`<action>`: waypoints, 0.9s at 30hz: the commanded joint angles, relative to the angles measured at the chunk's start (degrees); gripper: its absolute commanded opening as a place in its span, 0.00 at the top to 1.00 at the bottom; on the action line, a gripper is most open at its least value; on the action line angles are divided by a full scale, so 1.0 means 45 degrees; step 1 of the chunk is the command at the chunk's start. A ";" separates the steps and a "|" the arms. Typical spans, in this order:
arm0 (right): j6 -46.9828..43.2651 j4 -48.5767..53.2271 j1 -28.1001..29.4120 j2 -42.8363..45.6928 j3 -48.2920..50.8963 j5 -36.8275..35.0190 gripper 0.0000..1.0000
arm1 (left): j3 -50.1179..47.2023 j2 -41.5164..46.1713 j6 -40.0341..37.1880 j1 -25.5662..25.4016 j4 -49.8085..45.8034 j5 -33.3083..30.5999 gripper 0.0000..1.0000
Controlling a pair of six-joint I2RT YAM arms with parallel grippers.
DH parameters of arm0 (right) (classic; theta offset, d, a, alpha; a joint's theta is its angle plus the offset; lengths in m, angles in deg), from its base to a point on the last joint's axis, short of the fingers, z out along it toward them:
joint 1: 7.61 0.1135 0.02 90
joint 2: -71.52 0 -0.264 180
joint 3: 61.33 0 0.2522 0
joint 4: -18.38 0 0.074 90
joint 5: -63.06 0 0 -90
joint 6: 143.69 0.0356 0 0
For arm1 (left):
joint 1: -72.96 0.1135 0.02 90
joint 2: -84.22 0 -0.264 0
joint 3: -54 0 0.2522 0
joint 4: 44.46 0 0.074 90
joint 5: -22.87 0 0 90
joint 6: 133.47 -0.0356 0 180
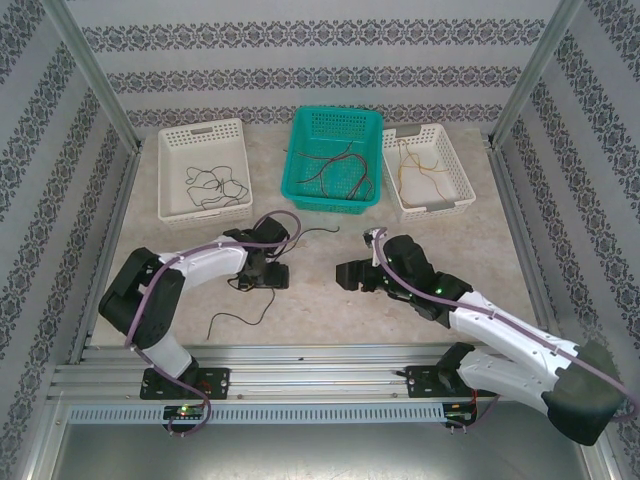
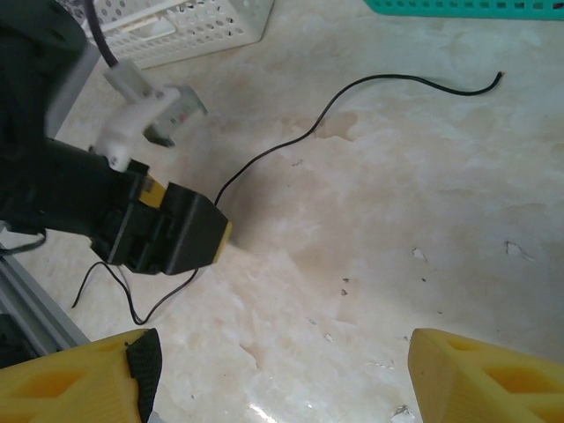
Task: Untangle the cables
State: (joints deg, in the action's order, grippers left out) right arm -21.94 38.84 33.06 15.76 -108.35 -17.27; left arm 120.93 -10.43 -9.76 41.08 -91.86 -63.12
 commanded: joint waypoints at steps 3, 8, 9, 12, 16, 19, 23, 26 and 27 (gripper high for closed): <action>0.0095 0.0133 0.0062 0.0371 -0.0071 -0.0274 0.26 | -0.0216 -0.0670 0.0472 -0.0084 0.0880 0.0199 0.39; 0.0112 0.0219 0.0024 0.0649 0.0005 -0.0298 0.26 | -0.0252 -0.0945 0.0456 -0.0089 0.1099 0.0210 0.63; 0.0131 0.0228 -0.0012 0.0708 0.0036 -0.0333 0.26 | -0.0305 -0.1004 0.0438 -0.0088 0.1172 0.0250 0.67; 0.0173 0.0229 -0.0031 0.0801 0.0119 -0.0313 0.26 | -0.0453 -0.1184 0.0459 -0.0111 0.1428 0.0467 0.77; 0.0211 0.0229 -0.0026 0.0867 0.0164 -0.0296 0.26 | -0.0588 -0.1151 0.0516 -0.0094 0.1688 0.0486 0.94; 0.0230 0.0249 -0.0051 0.0930 0.0182 -0.0294 0.26 | -0.0500 -0.1006 0.0391 -0.0084 0.1529 0.0403 1.00; 0.0221 0.0348 -0.0034 0.1079 0.0200 -0.0330 0.26 | -0.0209 -0.0100 0.0192 -0.0085 0.0874 0.0185 1.00; 0.0211 0.0420 -0.0072 0.1209 0.0241 -0.0369 0.26 | 0.0463 0.1341 -0.0048 -0.0087 -0.0129 0.0003 1.00; 0.0211 0.0409 -0.0059 0.1239 0.0251 -0.0389 0.26 | 0.0810 0.1881 -0.0158 -0.0094 -0.0583 -0.0122 1.00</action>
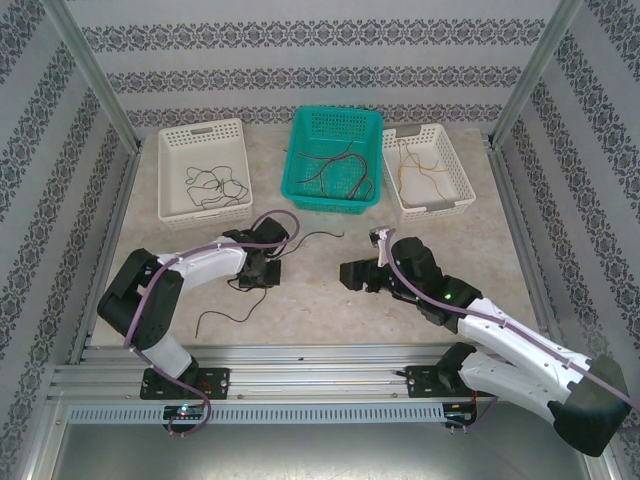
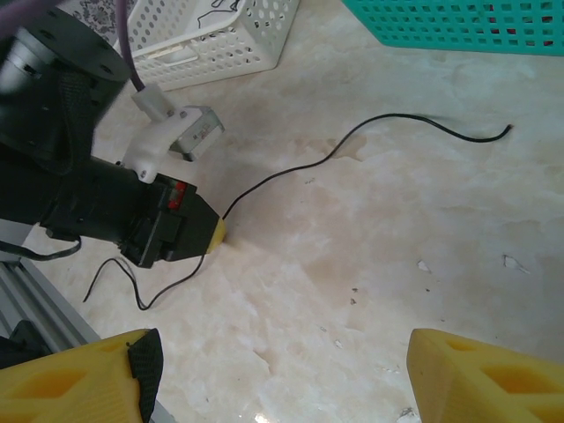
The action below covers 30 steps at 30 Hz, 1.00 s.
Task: Untangle the cables
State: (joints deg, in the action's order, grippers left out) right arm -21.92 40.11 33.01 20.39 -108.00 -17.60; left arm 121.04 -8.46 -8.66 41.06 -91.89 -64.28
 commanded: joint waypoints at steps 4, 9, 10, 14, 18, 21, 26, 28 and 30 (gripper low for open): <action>0.0263 0.0057 -0.0081 0.0232 0.0223 -0.0309 0.26 | 0.2568 0.3039 -0.0996 -0.0060 -0.2390 -0.0428 1.00; 0.0323 0.0023 -0.0080 0.0252 0.0208 -0.0241 0.26 | 0.4817 0.4350 -0.1645 0.0421 -0.3922 -0.1108 1.00; 0.0333 0.0025 -0.0082 0.0269 0.0198 -0.0240 0.26 | 0.5193 0.4471 -0.1804 0.0615 -0.4085 -0.1220 1.00; 0.0363 0.0042 -0.0081 0.0277 0.0096 -0.0185 0.27 | 0.6822 0.4622 -0.2364 0.2175 -0.4306 -0.1104 1.00; 0.0380 0.0052 -0.0076 0.0232 -0.0030 -0.0105 0.27 | 0.8360 0.4157 -0.2599 0.4028 -0.3985 -0.0487 1.00; 0.0419 0.0048 -0.0062 0.0124 -0.0124 -0.0031 0.27 | 0.9495 0.3538 -0.2532 0.5091 -0.3508 -0.0125 1.00; 0.0415 0.0036 -0.0028 -0.0096 -0.0285 0.0043 0.27 | 1.0492 0.2497 -0.2260 0.6210 -0.2089 0.0006 1.00; 0.0401 -0.0006 -0.0022 -0.0211 -0.0304 0.0044 0.27 | 1.0604 0.2156 -0.2059 0.6520 -0.1226 -0.0095 1.00; 0.0382 -0.0053 -0.0019 -0.0338 -0.0329 0.0052 0.27 | 1.0756 0.1780 -0.2005 0.6759 -0.0569 -0.0303 1.00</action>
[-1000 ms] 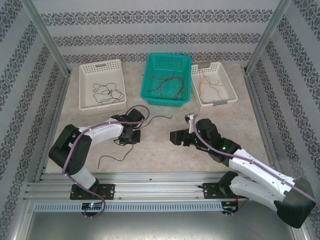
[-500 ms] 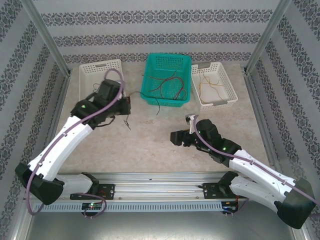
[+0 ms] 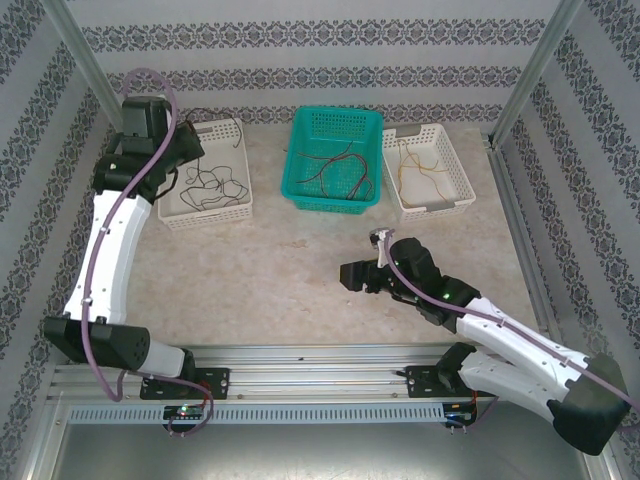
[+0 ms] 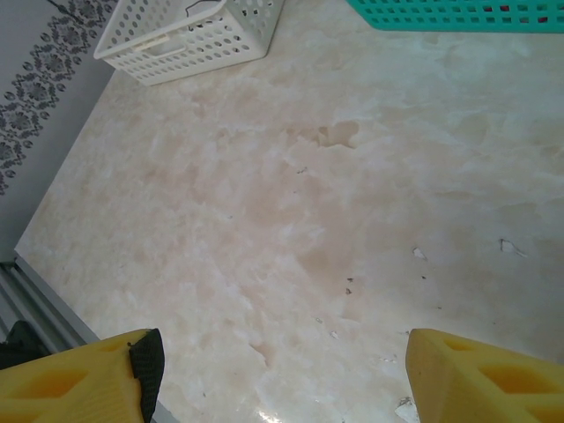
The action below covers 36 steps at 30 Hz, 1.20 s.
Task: Untangle the cables
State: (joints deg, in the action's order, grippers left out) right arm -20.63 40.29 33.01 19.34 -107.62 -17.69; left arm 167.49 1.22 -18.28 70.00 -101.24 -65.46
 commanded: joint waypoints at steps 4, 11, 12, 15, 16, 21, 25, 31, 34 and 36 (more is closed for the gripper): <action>0.0076 -0.0254 -0.0005 -0.0433 -0.0446 0.0120 0.27 | 0.0371 -0.1113 -0.0061 0.0655 0.2841 -0.0702 1.00; 0.0105 -0.0682 0.0033 -0.1041 -0.0373 0.0295 0.27 | -0.1848 -0.1789 0.0004 0.0921 0.6022 -0.1848 1.00; 0.0129 -0.0784 0.0045 -0.1153 -0.0368 0.0343 0.27 | -0.2394 -0.1818 0.0072 0.0930 0.6757 -0.2088 1.00; 0.0173 -0.1039 0.0148 -0.1468 -0.0309 0.0384 0.27 | -0.3693 -0.2030 0.0372 0.0951 0.8252 -0.2505 1.00; 0.0173 -0.1090 0.0172 -0.1561 -0.0290 0.0384 0.27 | -0.4178 -0.2096 0.0530 0.0951 0.8698 -0.2675 1.00; 0.0222 -0.1359 0.0300 -0.1966 -0.0192 0.0463 0.28 | -0.6507 -0.2201 0.1071 0.0972 1.0633 -0.3530 1.00; 0.0248 -0.1467 0.0361 -0.2117 -0.0099 0.0482 0.28 | -0.7228 -0.2819 0.1402 0.1140 1.0808 -0.3563 1.00; 0.0368 -0.1595 0.0408 -0.2277 0.0118 0.0404 0.28 | -0.6789 -0.4146 0.1999 0.1641 0.9994 -0.2267 1.00; 0.0349 -0.1559 0.0427 -0.2358 0.0120 0.0384 0.28 | -0.5865 -0.4799 0.1866 0.1703 0.9066 -0.1659 1.00; 0.0345 -0.1558 0.0434 -0.2386 0.0083 0.0365 0.28 | -0.5360 -0.5036 0.1863 0.1708 0.8467 -0.1559 1.00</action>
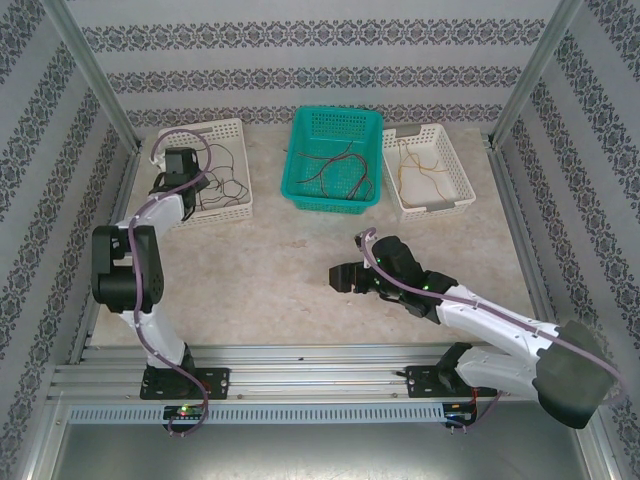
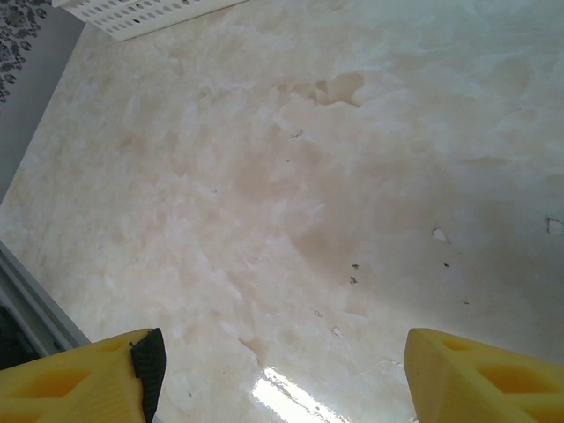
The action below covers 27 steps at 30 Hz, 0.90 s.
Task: Untangle the cables
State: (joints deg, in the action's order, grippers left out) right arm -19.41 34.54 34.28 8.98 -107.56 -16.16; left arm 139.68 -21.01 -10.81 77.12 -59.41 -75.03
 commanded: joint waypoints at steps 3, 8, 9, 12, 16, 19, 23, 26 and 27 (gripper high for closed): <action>0.0057 -0.0318 0.0168 -0.0175 -0.0006 0.0024 0.28 | 0.1302 -0.0264 0.0226 0.0134 -0.1356 0.0731 0.90; 0.0057 -0.0262 0.0179 -0.0208 -0.0089 0.0044 0.28 | 0.1607 -0.0398 0.0109 0.0149 -0.1796 0.0934 0.67; 0.0057 -0.0225 0.0171 -0.0193 -0.0107 0.0044 0.28 | 0.1699 -0.0388 0.0068 0.0149 -0.1940 0.0969 0.61; 0.0057 -0.0122 0.0184 -0.0069 -0.0109 0.0025 0.28 | 0.1923 -0.0256 0.0011 0.0160 -0.2269 0.1043 0.44; 0.0077 0.0041 0.0211 0.0102 -0.0128 -0.0013 0.27 | 0.2241 0.0080 0.0095 0.0157 -0.2704 0.1108 0.30; 0.0013 0.0331 0.0204 0.0305 -0.0215 -0.0133 0.27 | 0.2434 0.0577 0.0143 0.0154 -0.3007 0.1269 0.16; -0.0232 0.0674 0.0184 0.0758 -0.0324 -0.0623 0.26 | 0.2124 0.1803 0.0103 0.0135 -0.3104 0.1453 0.01; -0.0405 0.0962 -0.0010 0.1081 -0.0467 -0.0913 0.24 | 0.1514 0.2952 0.0143 0.0124 -0.3011 0.1608 0.00; -0.0449 0.1122 -0.0119 0.1177 -0.0578 -0.0963 0.23 | 0.1292 0.3345 0.0153 0.0101 -0.3055 0.1646 0.00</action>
State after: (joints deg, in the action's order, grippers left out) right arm -19.76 37.58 34.24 12.78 -107.84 -18.17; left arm 147.18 -11.08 -10.17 77.21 -72.04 -68.59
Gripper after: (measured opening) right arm 0.764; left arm 0.999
